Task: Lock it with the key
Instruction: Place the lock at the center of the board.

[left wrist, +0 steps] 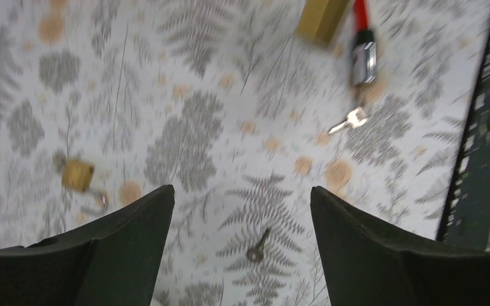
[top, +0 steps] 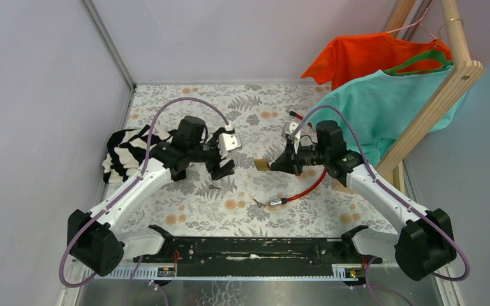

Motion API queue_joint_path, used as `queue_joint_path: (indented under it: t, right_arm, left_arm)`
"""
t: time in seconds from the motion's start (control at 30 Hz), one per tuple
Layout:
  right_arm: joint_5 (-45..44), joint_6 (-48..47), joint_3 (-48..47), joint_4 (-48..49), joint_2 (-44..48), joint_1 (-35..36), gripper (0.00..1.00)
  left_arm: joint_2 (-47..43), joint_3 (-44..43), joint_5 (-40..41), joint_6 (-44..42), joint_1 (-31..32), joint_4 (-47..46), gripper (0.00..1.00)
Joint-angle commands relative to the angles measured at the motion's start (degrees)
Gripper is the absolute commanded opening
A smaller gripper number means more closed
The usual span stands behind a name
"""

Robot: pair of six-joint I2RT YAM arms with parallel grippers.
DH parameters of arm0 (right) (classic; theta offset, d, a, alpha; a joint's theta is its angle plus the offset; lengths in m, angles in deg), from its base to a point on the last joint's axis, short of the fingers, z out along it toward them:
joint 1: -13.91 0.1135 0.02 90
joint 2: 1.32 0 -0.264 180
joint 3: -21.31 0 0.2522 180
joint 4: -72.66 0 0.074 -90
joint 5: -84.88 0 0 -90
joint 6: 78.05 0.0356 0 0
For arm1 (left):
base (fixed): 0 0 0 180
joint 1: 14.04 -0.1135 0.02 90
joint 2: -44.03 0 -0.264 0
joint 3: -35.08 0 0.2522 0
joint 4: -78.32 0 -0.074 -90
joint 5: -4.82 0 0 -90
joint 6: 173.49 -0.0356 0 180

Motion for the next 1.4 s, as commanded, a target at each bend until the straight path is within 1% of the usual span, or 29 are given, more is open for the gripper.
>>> queue_joint_path:
  t: [0.0, 0.07, 0.2, 0.23, 0.3, 0.33, 0.5, 0.53, 0.63, 0.67, 0.7, 0.73, 0.8, 0.83, 0.87, 0.9, 0.93, 1.0, 1.07, 1.2, 1.27, 1.37]
  right_arm:
    - [4.47, 1.01, -0.99, 4.92, -0.03, 0.94, 0.0]
    - [5.56, 0.59, -0.9, 4.72, -0.23, 1.39, 0.0]
    - [7.5, -0.78, -0.22, 4.96, -0.13, 2.44, 0.0]
    - [7.69, -0.9, -0.05, 5.13, -0.07, 2.66, 0.0]
    - [7.76, -0.77, 0.13, 5.62, 0.1, 2.89, 0.0]
    - [7.72, -0.58, 0.18, 5.83, 0.11, 2.87, 0.0]
    - [7.34, -0.57, 0.61, 6.44, 0.37, 2.88, 0.0]
    - [7.1, -0.55, 0.66, 6.51, 0.44, 2.87, 0.0]
    - [6.2, -0.59, 0.89, 6.92, 0.63, 2.88, 0.0]
    - [5.81, -0.6, 0.89, 6.85, 0.71, 2.91, 0.03]
    - [5.2, -0.56, 0.82, 6.74, 0.79, 2.86, 0.12]
    - [4.64, -0.63, 0.71, 6.5, 0.86, 2.85, 0.23]
    - [3.2, -1.09, 0.51, 5.87, 1.1, 2.85, 0.4]
    - [2.49, -1.32, 0.56, 5.81, 1.23, 2.78, 0.5]
    - [1.88, -1.35, 0.6, 5.84, 1.37, 2.78, 0.57]
    - [1.45, -1.38, 0.62, 5.98, 1.55, 2.79, 0.61]
    - [1.19, -1.3, 0.62, 6.0, 1.6, 2.79, 0.63]
    - [0.83, -1.35, 0.63, 5.98, 1.69, 2.77, 0.65]
    - [0.38, -1.36, 0.55, 5.85, 1.38, 2.76, 0.65]
    - [-0.12, -1.32, -0.53, 4.23, 0.16, 2.83, 0.64]
    - [0.05, -1.36, -0.64, 4.0, -0.05, 2.77, 0.64]
    - [0.16, -1.43, -0.43, 4.17, 0.11, 2.83, 0.63]
  left_arm:
    - [2.32, -7.44, -10.91, 4.47, 4.56, 0.66, 0.86]
    - [4.13, -10.01, -10.45, 6.09, 7.66, 0.66, 0.89]
    - [8.61, -14.54, -9.35, 8.29, 11.5, 0.66, 0.89]
    - [9.72, -15.26, -9.2, 8.86, 11.98, 0.72, 0.88]
    - [11.25, -15.74, -10.34, 9.59, 12.6, 0.69, 0.82]
    - [11.86, -15.55, -11.06, 9.54, 12.89, 0.67, 0.77]
    - [13.24, -14.33, -13.85, 8.74, 13.48, 0.96, 0.48]
    - [13.24, -14.21, -14.07, 8.13, 13.48, 1.37, 0.38]
    - [12.84, -13.86, -13.85, 6.84, 13.45, 2.24, 0.12]
    - [12.48, -13.72, -13.28, 6.4, 13.43, 2.55, 0.05]
    - [12.16, -13.58, -12.18, 5.98, 13.41, 2.96, 0.0]
    - [11.71, -13.6, -10.68, 5.55, 13.33, 3.47, 0.0]
    - [11.08, -13.02, -6.05, 4.28, 12.99, 5.1, 0.0]
    - [10.76, -12.46, -3.78, 4.16, 12.6, 5.73, 0.0]
    - [10.44, -11.33, -1.41, 2.68, 12.02, 6.09, 0.0]
    - [10.28, -10.11, 1.16, 2.22, 11.18, 6.18, 0.0]
    - [10.18, -8.57, 3.19, 1.93, 10.1, 6.19, 0.0]
    - [10.35, -5.61, 6.57, 2.0, 6.32, 6.26, 0.0]
    - [11.06, -3.92, 7.6, 2.52, 2.2, 6.15, 0.0]
    - [13.85, -1.62, 6.3, 3.51, -5.16, 4.4, 0.0]
    - [16.15, -1.34, 5.79, 5.7, -7.56, 3.53, 0.0]
    - [19.91, -2.3, 3.54, 6.53, -10.87, 3.12, 0.0]
